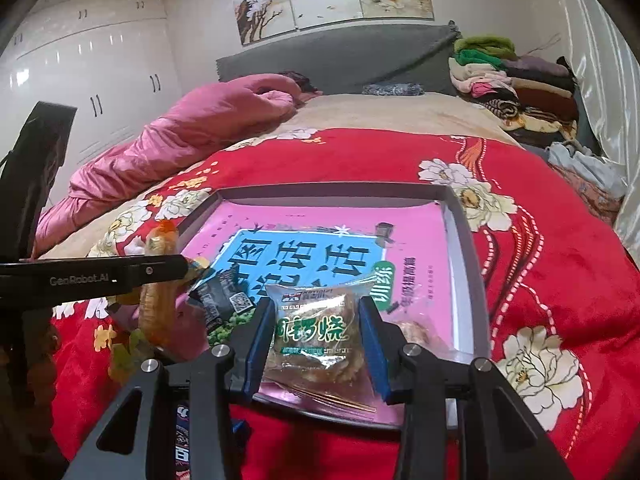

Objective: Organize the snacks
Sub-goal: 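Lower both pastry bags into the tray and open both grippers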

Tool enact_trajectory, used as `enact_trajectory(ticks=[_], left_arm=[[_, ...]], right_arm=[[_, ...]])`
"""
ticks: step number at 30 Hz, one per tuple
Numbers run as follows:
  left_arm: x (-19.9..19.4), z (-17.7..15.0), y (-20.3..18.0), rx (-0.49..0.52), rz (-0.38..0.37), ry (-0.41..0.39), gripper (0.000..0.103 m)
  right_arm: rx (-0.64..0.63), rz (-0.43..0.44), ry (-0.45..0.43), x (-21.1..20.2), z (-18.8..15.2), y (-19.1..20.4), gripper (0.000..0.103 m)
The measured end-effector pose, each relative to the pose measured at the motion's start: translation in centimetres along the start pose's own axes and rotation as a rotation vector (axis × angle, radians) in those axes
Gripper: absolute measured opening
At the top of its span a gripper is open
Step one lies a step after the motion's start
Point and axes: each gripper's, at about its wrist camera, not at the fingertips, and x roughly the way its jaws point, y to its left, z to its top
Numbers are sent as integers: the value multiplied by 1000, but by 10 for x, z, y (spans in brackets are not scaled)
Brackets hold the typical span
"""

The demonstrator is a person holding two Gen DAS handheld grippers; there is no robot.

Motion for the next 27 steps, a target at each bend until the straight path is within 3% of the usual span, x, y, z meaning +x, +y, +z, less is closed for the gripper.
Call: enact_trajectory(ticks=[6,16,27], left_arm=[[2,1,-2,8,-2,5,38],[3,1,-6,27,-15,18,38],[3,0,-7,33,-30,27,38]], right_arm=[[-23,37,-1,4,1,7,43],[-4,-21,4,4,1,-1,43],[9,-28,17,6,0,-5,43]])
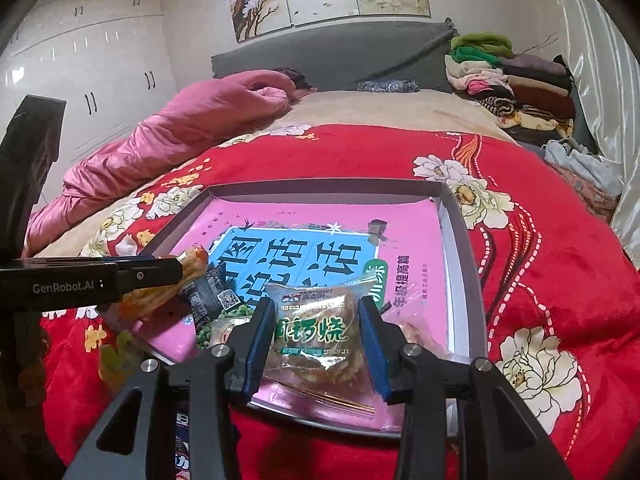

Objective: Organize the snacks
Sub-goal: 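Lower both pastry bags into the tray and open both grippers, then withdraw both grippers from the tray toward the snack pile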

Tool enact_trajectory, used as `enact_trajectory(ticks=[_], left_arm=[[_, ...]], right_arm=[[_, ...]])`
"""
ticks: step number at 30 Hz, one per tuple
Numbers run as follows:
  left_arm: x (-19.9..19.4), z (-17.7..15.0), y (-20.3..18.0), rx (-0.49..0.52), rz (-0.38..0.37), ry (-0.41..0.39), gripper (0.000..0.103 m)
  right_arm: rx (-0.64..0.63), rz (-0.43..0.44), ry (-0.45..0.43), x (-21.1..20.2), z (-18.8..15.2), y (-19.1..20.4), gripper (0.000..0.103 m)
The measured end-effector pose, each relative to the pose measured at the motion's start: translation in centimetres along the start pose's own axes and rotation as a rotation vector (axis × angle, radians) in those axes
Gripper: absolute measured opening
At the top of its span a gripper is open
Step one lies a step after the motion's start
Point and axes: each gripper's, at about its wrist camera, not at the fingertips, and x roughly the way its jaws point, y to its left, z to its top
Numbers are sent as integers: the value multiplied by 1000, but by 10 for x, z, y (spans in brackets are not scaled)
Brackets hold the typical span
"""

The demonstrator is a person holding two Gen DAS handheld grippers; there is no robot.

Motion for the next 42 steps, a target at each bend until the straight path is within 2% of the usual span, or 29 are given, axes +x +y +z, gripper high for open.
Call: enact_trajectory(ticks=[18,22,25,33,37,42], left_arm=[[-8,-1,-3,12,-20,-2,39],[-9,-2,-3,15,-21,-1,44],[-9,-2,-3,16,-22,-1,46],[-11,-3,-4,20,-23,-5,58],[-12,-3,-5,23,-24,-4,59],[-13,-3,-4,23,-28,-1,67]], right_arm=[[27,8,-7,-5,2,-5,44],[28,8,-13,-7,3,-5,45],[34,12,-18,-8,3,-6,49],[40,16,-26,-10,4,-6,50],[38,15,-30,-12,4,-5,54],[38,17,-36,-13,5,-6,57]])
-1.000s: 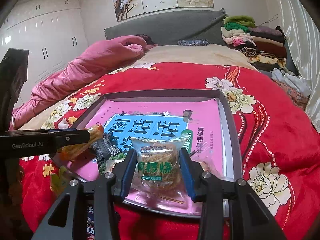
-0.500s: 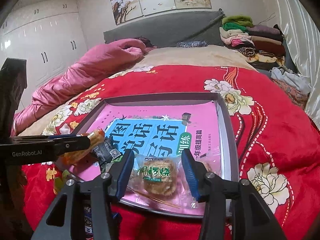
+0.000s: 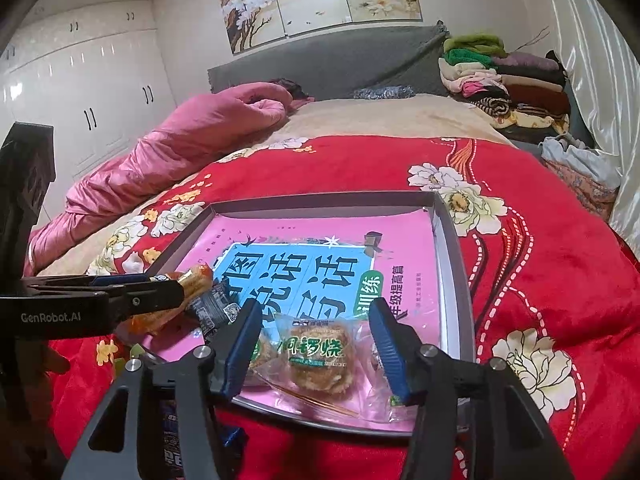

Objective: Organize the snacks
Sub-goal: 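Withdraw both grippers from the tray toward the snack pile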

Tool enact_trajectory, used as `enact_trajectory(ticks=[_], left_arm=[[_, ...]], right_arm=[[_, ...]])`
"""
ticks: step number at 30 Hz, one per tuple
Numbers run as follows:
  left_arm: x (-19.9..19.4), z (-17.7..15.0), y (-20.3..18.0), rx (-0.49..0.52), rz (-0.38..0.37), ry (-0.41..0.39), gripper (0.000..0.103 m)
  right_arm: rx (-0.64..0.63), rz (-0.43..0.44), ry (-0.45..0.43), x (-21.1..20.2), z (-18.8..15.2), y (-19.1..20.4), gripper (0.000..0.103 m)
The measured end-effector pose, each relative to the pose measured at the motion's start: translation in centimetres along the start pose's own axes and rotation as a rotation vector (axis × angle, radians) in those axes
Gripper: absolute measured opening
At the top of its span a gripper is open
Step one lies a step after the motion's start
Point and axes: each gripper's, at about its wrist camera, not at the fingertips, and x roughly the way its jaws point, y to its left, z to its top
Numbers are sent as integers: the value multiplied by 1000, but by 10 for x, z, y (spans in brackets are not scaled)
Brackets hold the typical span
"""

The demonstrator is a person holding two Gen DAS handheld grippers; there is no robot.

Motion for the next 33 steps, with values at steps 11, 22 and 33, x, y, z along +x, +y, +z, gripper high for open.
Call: enact_trajectory(ticks=[11,22,33], left_arm=[[-14,0,3,1,-27,-2,72],[-33,-5,12,-20,-41,-13,77],[-42,-15,20,-23,-30,1,77]], right_arm=[[11,5,-20,-6,3,-2,64],[14,20,-43,-13,5,-1,68],[12,25,-57,-22,4,2,75]])
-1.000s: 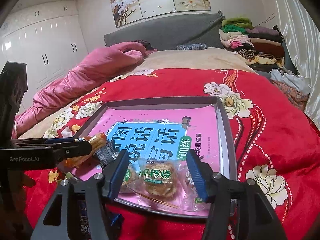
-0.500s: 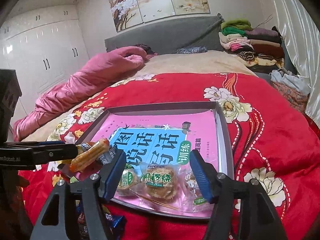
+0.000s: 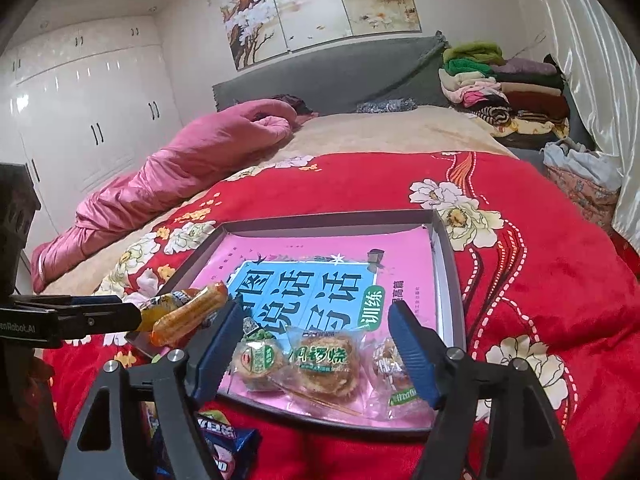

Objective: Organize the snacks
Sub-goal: 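Withdraw both grippers from the tray toward the snack pile, then grasp the small dark wrapped candy with the right gripper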

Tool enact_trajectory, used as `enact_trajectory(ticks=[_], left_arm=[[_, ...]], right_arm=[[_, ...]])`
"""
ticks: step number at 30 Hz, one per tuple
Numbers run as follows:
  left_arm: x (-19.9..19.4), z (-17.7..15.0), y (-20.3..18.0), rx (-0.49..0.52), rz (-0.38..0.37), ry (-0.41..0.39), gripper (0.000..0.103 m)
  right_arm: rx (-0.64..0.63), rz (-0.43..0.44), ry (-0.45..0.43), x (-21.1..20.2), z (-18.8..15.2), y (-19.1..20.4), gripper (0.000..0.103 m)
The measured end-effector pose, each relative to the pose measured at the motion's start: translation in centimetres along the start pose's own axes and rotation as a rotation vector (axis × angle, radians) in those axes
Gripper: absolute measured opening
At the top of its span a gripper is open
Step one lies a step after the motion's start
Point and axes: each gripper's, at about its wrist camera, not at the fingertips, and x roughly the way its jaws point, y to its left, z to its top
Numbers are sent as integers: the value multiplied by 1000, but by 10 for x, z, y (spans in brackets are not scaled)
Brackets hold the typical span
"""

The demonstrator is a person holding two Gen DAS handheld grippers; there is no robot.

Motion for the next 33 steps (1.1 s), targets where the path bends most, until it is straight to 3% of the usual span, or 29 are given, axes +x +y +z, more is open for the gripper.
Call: enact_trajectory(ticks=[16,33], left_arm=[[-12,-13,-3,25,-1,10,77],[-15,-32,-8,79,24,46,77]], right_arm=[[-31,25,-10,-28,-10,11,79],[-43,27,43,-53,-32,30,80]])
